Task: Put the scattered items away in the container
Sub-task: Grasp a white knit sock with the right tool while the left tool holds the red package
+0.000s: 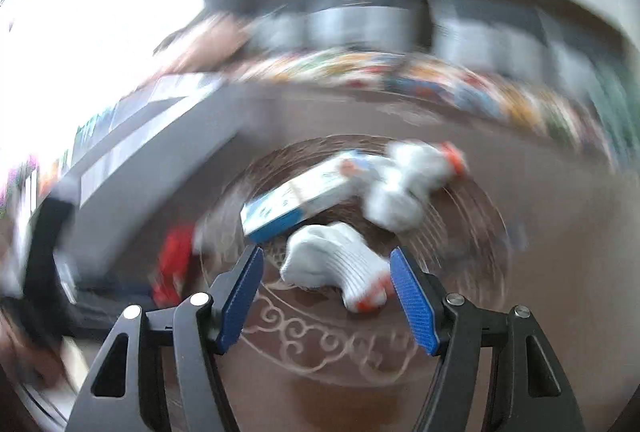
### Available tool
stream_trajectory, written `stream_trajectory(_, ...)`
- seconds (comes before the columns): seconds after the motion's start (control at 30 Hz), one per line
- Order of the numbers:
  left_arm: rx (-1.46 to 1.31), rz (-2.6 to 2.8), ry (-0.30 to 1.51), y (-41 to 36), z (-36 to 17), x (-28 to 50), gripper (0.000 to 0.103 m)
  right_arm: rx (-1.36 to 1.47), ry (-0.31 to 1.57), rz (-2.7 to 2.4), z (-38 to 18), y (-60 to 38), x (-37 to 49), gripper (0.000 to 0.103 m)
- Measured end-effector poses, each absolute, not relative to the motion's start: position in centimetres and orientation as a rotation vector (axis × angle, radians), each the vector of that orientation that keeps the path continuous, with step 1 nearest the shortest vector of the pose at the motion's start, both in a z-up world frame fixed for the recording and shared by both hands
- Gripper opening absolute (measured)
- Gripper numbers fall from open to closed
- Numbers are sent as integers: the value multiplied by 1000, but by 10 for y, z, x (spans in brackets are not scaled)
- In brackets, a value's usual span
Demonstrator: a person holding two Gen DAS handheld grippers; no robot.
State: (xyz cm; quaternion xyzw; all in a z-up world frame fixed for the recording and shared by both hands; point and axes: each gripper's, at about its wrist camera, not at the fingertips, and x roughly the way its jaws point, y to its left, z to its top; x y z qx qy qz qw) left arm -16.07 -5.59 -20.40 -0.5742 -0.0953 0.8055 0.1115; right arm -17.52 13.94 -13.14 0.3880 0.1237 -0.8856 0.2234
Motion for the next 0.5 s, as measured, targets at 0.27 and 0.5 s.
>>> stream_trajectory(0.27, -1699, 2380, -292, -65, -203, -171, 43, 1309, 477, -2334, -172, 129, -234, 57)
stream_trajectory(0.5, -1654, 2377, -278, -70, -203, -163, 29, 1362, 197, -2319, -171, 141, -203, 18)
